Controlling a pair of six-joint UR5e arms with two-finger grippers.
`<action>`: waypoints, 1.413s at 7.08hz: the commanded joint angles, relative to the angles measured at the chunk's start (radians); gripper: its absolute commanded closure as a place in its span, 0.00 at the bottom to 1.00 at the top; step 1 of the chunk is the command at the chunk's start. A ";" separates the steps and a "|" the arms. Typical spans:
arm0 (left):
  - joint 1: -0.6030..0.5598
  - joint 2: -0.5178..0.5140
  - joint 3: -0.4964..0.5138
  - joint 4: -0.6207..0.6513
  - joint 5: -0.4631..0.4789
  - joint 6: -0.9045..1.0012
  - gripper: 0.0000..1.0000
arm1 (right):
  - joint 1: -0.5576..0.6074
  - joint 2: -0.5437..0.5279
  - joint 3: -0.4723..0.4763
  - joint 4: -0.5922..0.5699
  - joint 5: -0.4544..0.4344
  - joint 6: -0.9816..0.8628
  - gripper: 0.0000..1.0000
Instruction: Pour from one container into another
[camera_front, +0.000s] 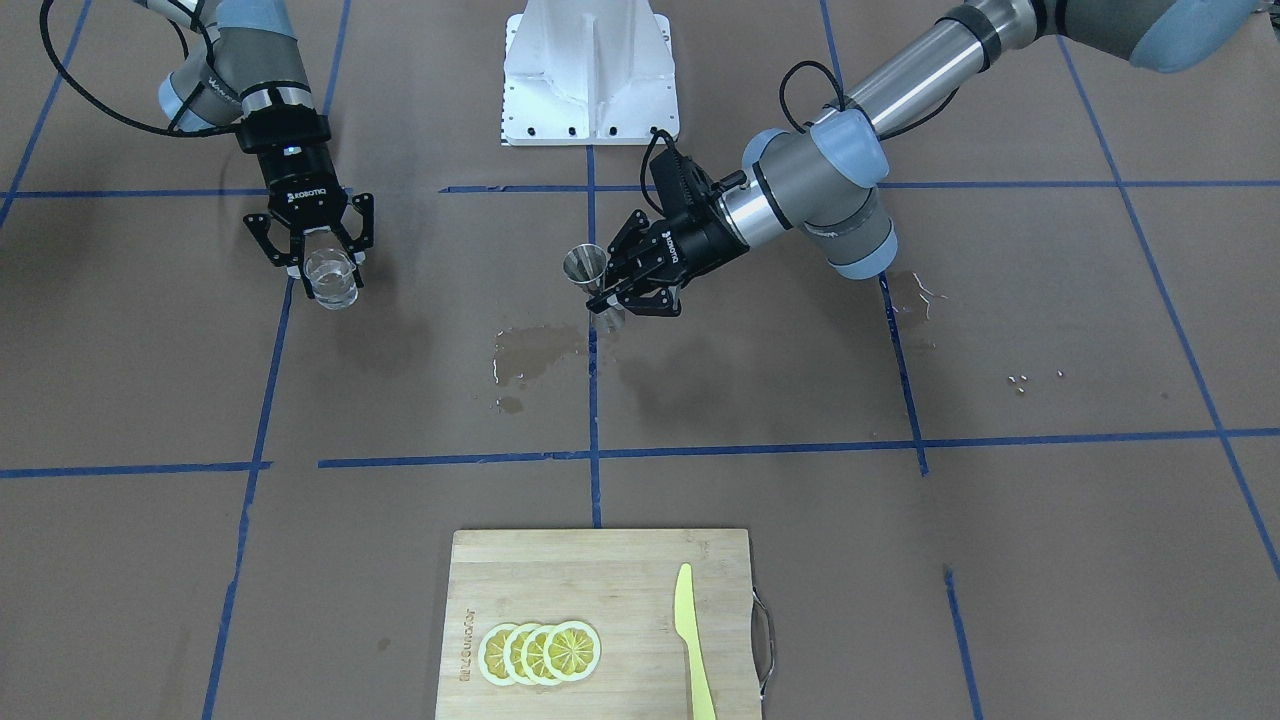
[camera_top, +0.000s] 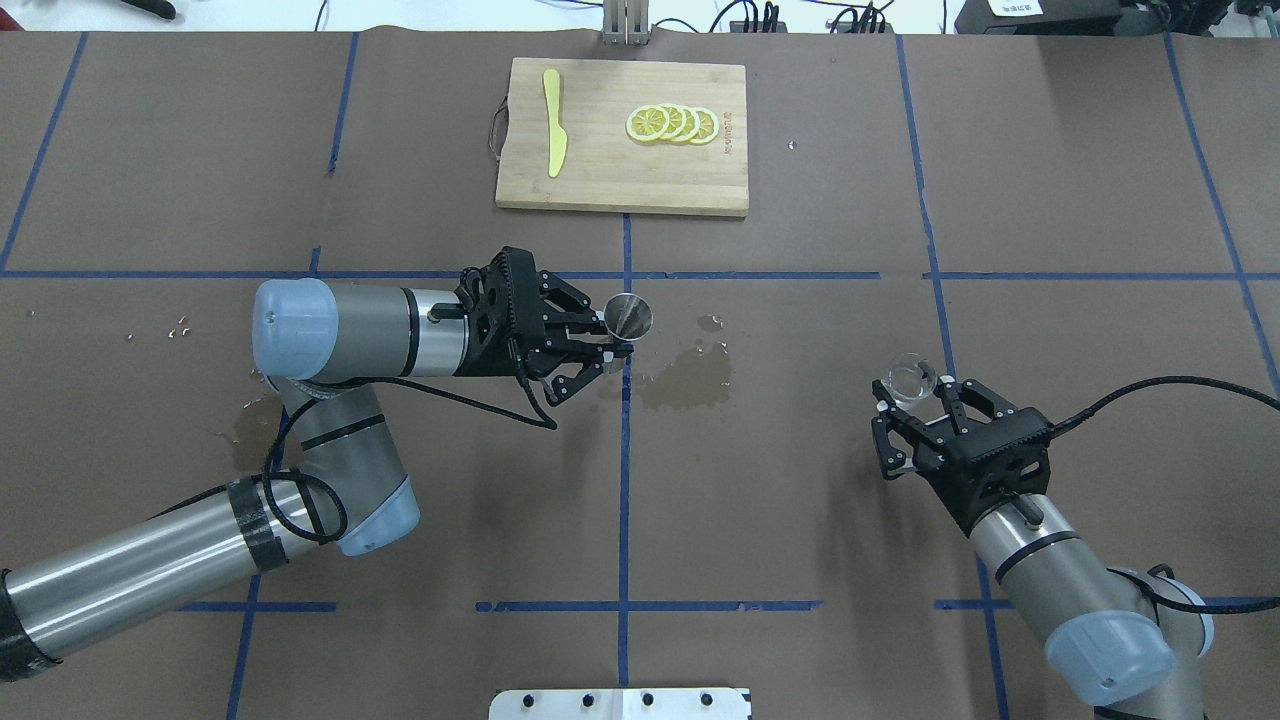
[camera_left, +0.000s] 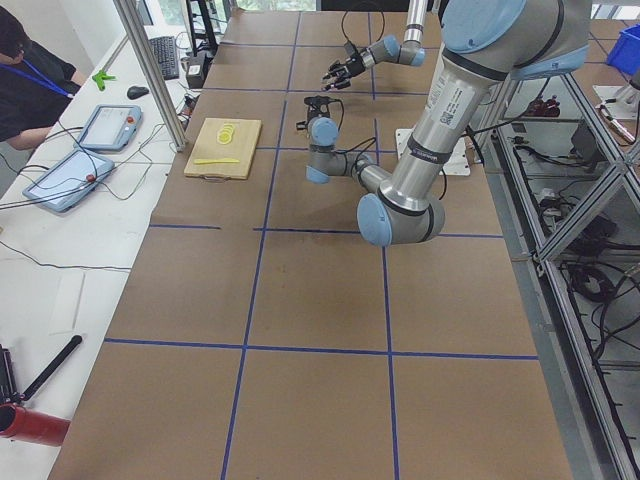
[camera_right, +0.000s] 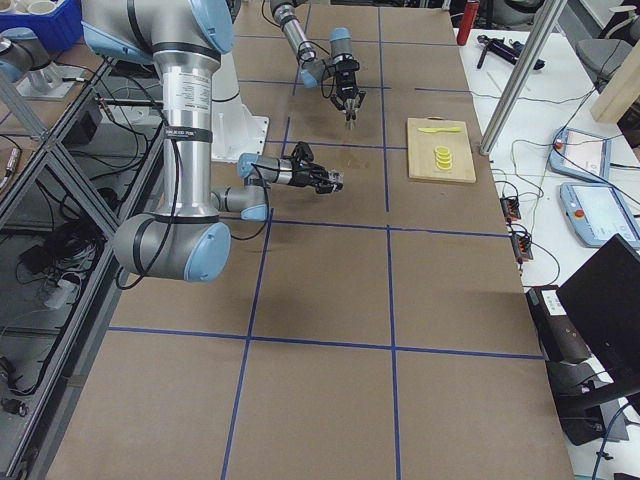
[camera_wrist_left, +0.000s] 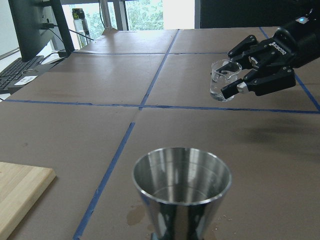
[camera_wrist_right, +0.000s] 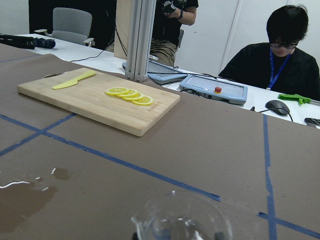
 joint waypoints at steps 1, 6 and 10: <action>0.002 0.004 0.000 0.001 0.002 0.002 1.00 | 0.049 0.054 0.005 -0.007 0.086 -0.095 1.00; 0.023 0.006 0.003 0.001 0.005 0.002 1.00 | 0.061 0.229 0.206 -0.477 0.085 -0.123 1.00; 0.026 0.004 0.003 0.001 0.005 0.002 1.00 | 0.052 0.445 0.202 -0.847 0.074 -0.124 1.00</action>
